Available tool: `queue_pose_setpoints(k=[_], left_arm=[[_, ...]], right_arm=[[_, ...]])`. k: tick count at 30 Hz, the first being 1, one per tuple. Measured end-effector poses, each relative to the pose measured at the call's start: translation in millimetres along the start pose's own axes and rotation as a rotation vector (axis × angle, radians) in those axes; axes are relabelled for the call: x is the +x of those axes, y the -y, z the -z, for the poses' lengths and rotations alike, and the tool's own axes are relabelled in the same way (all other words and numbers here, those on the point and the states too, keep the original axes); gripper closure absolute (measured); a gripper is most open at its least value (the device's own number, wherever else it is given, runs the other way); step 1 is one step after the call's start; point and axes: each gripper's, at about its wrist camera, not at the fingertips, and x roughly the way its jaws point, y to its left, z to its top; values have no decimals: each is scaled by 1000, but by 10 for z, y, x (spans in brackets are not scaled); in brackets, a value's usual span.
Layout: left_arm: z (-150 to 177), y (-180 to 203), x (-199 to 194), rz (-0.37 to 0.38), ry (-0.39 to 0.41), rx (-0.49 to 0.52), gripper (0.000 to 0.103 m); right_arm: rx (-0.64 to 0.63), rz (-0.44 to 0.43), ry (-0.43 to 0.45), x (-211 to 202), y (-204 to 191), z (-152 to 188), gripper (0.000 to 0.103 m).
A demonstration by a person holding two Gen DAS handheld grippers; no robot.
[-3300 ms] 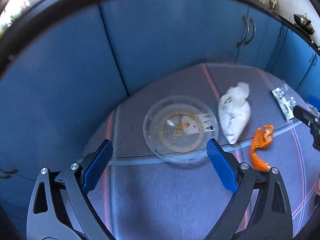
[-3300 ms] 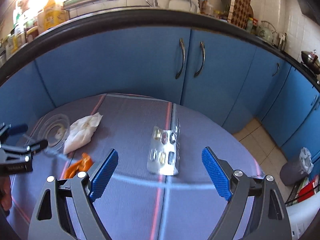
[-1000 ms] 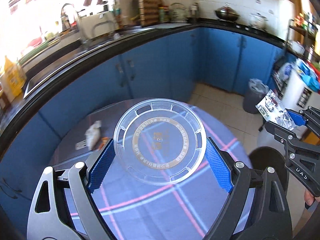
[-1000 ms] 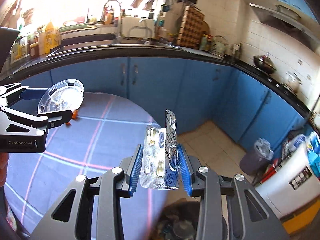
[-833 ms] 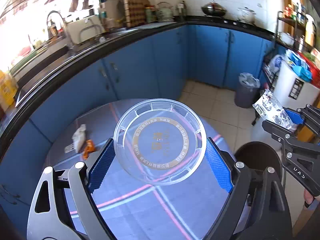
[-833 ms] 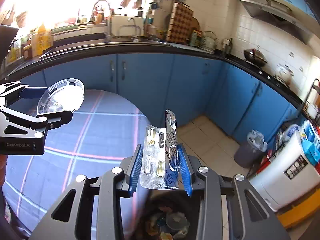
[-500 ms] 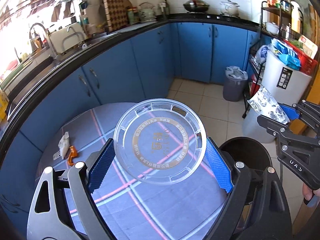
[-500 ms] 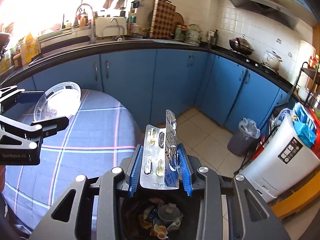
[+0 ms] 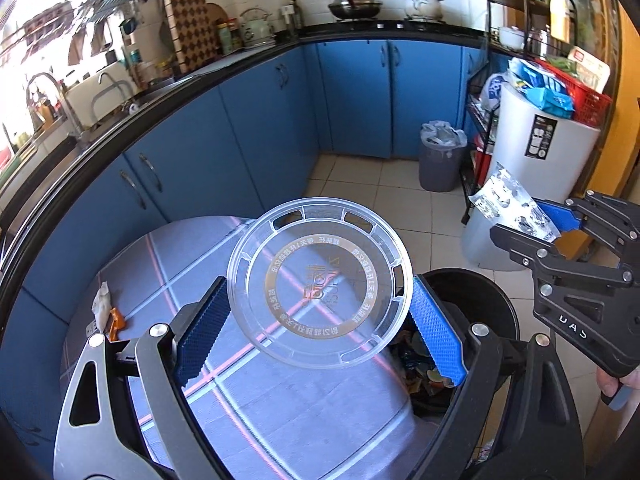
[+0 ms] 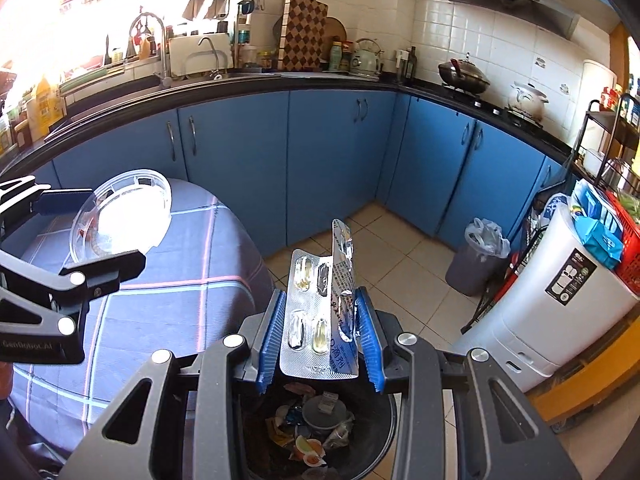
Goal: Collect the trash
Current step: 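Carry the clear lid over the bin and open the left tool while the right tool drops the blister pack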
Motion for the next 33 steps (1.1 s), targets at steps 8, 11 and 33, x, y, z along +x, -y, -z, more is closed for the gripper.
queue_pose_setpoints(k=[8, 11, 33], left_arm=[[-57, 176, -3, 11, 4, 26, 16], [-66, 208, 12, 14, 0, 31, 16], [-144, 423, 118, 37, -13, 77, 16]], right_arm=[[37, 16, 4, -54, 173, 37, 66], [44, 22, 6, -58, 212, 47, 66], [119, 76, 28, -65, 554, 122, 29]])
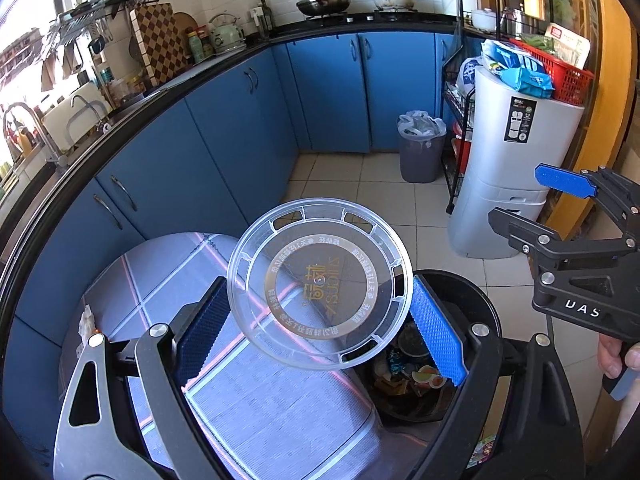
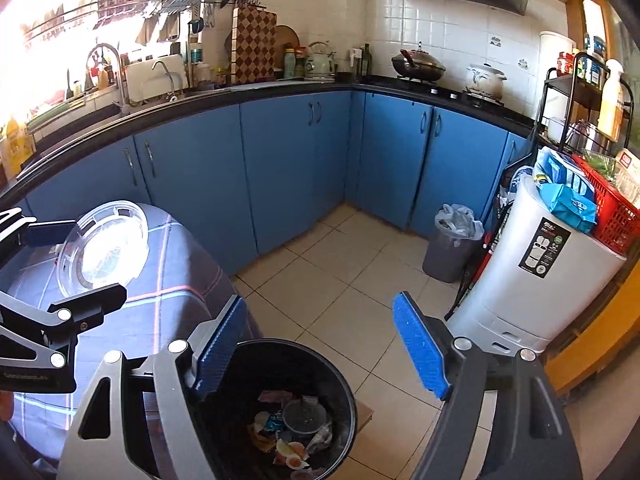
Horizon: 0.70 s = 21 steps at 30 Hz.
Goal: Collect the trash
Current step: 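Carry the clear lid over the bin and open the left tool while the right tool drops the blister pack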
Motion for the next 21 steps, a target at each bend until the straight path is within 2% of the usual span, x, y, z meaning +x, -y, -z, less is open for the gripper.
queue_pose_setpoints(k=[12, 17, 20, 21], left_arm=[[-187, 150, 123, 66, -11, -18, 15], [-305, 309, 153, 80, 0, 5, 14], [-356, 369, 176, 93, 1, 4, 4], [-366, 374, 186, 94, 1, -2, 4]], right_arm=[[32, 27, -8, 41, 270, 48, 29], [65, 40, -16, 67, 459, 85, 29], [80, 44, -22, 85, 526, 116, 29], [83, 46, -24, 91, 537, 120, 29]])
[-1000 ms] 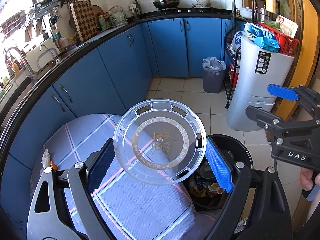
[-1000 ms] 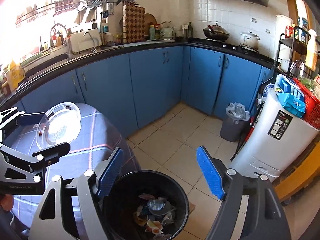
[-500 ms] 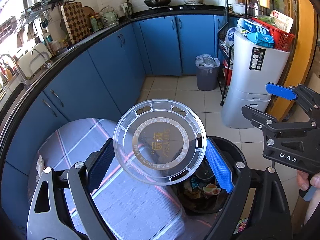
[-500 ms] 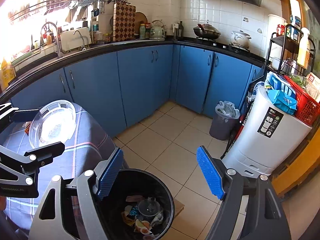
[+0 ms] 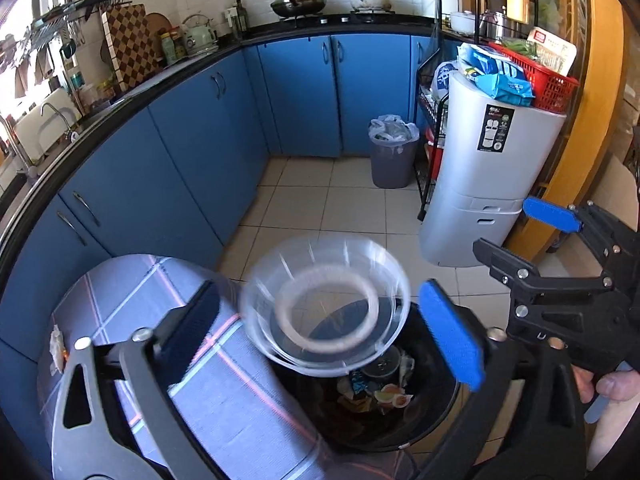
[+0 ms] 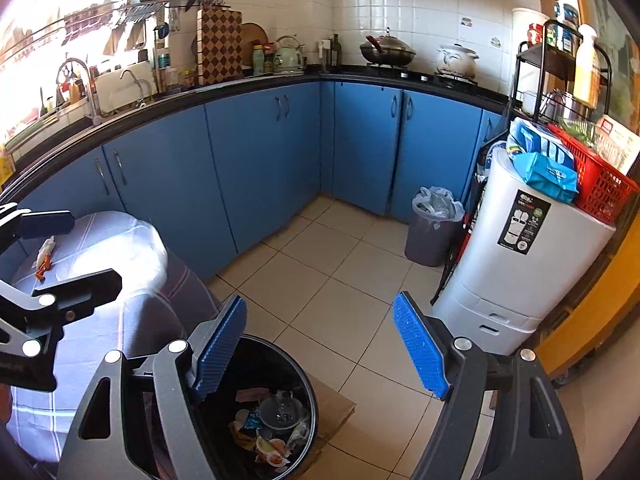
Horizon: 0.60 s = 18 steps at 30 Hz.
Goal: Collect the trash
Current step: 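Carry the clear lid over the bin and open the left tool while the right tool drops the blister pack, then withdraw both open tools from the bin back over the table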
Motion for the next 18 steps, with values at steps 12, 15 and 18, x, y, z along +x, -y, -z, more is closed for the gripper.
queue_pose_setpoints(k=[12, 15, 18], left_arm=[[73, -252, 23, -16, -7, -52, 3], [134, -479, -29, -33, -4, -96, 4], [230, -789, -93, -71, 2, -148, 3]], right_arm=[[7, -34, -19, 68, -114, -5, 29], [-26, -51, -20, 97, -303, -34, 29], [-65, -77, -23, 138, -533, -69, 29]])
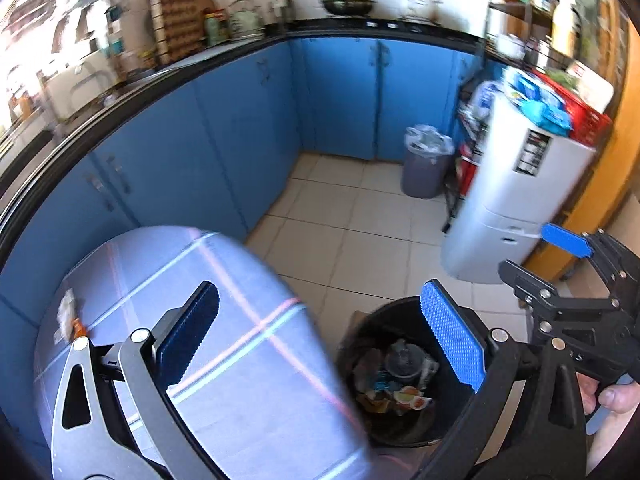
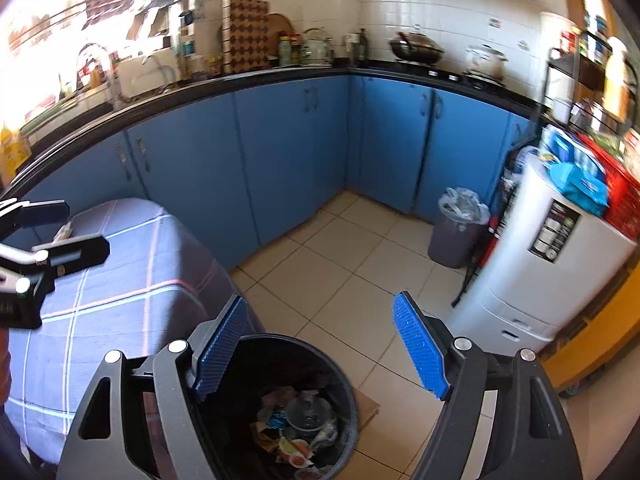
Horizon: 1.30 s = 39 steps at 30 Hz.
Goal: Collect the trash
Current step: 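Withdraw both open tools from the bin back over the table, then grasp the white tissue with the left tool while the right tool grasps the orange peel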
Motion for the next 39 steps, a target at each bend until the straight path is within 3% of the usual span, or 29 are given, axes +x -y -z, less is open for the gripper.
queue_pose_setpoints(k=[4, 12, 22, 29, 39], left_arm=[[121, -459, -66, -51, 3, -61, 4], [679, -1708, -287, -235, -1, -195, 4], [1465, -2989, -488, -450, -28, -306, 4], [1776, -3527, -411, -485, -69, -373, 4], [1969, -3984, -234, -479, -102, -420, 4]], right_arm=[[-65, -49, 5, 85, -415, -89, 29], [-173, -202, -18, 438, -1496, -280, 29], [-416, -390, -31, 877, -3420, -321, 29], [-524, -439, -89, 1266, -4338, -219, 29], [-537, -439, -169, 1707, -4821, -242, 29]])
